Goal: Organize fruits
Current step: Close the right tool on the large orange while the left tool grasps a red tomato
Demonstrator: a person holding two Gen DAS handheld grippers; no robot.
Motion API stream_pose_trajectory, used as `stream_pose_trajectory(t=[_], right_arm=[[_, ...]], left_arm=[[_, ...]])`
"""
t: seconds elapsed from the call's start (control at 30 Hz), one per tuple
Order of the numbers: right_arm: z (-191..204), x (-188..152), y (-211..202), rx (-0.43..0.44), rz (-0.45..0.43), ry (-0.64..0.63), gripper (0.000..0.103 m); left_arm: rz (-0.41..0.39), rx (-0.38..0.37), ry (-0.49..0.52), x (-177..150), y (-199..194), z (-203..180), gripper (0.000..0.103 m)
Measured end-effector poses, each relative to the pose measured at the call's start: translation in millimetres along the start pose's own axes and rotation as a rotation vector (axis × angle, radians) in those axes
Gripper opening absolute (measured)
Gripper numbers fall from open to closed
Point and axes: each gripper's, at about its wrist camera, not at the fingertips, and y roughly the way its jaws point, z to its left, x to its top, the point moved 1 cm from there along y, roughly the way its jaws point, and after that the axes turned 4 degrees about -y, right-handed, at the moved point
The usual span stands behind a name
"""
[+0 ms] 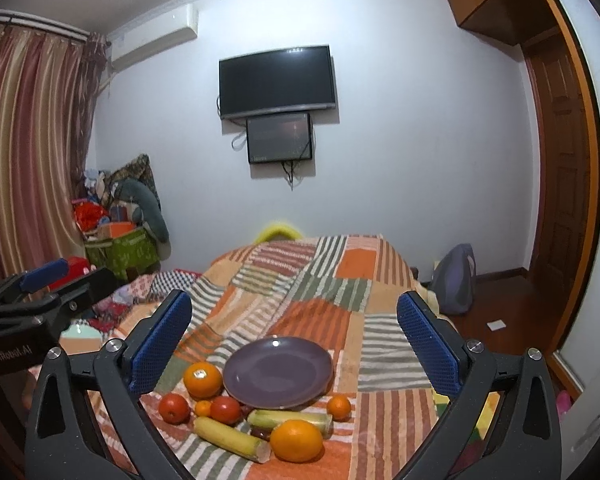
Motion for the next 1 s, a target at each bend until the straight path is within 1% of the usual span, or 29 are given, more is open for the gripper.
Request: stream_pose_trajectory(t=[0.07, 0.1, 0.17, 0.23, 0.33, 0.43, 0.5, 0.63, 0.7, 0.83, 1.0], right_arm=[[-2, -5, 4, 0.008, 0.025, -0.005, 0.093], [-4, -8, 9, 0.014, 0.047, -0.006, 0.092], [-7, -15, 15, 0.028, 0.080, -0.005, 0.089], [-10, -22, 21, 0.040, 0.115, -0.001, 0.085], [-14, -31, 27, 0.053, 0.160, -0.004, 0.079], [-18, -41, 36, 0.058, 0.216, -0.011, 0.074], [-20, -50, 44, 0.077, 0.264, -0.007, 0.071], [-22, -68, 61, 0.104, 0.363, 0.008, 0.071], [-21, -77, 68, 0.105, 0.403, 0.005, 0.071], [-25, -91, 79, 0.126, 0.473, 0.015, 0.071], [-25, -107, 94, 0.156, 0.548, 0.035, 0.071]], left_arm=[[0.024, 0.010, -0.004, -3, 8, 6, 0.102], [0.034, 0.015, -0.003, -5, 12, 7, 0.100], [0.069, 0.018, 0.004, -10, 22, 13, 0.082], [0.122, 0.028, 0.018, -17, 36, 18, 0.078], [0.193, 0.045, 0.025, -30, 54, 29, 0.075], [0.258, 0.059, 0.022, -45, 70, 42, 0.073], [0.297, 0.069, 0.015, -54, 80, 51, 0.073], [0.383, 0.076, 0.006, -73, 100, 68, 0.073], [0.426, 0.080, 0.003, -83, 108, 75, 0.073], [0.528, 0.068, -0.013, -107, 123, 86, 0.073], [0.611, 0.068, -0.022, -133, 137, 91, 0.073]])
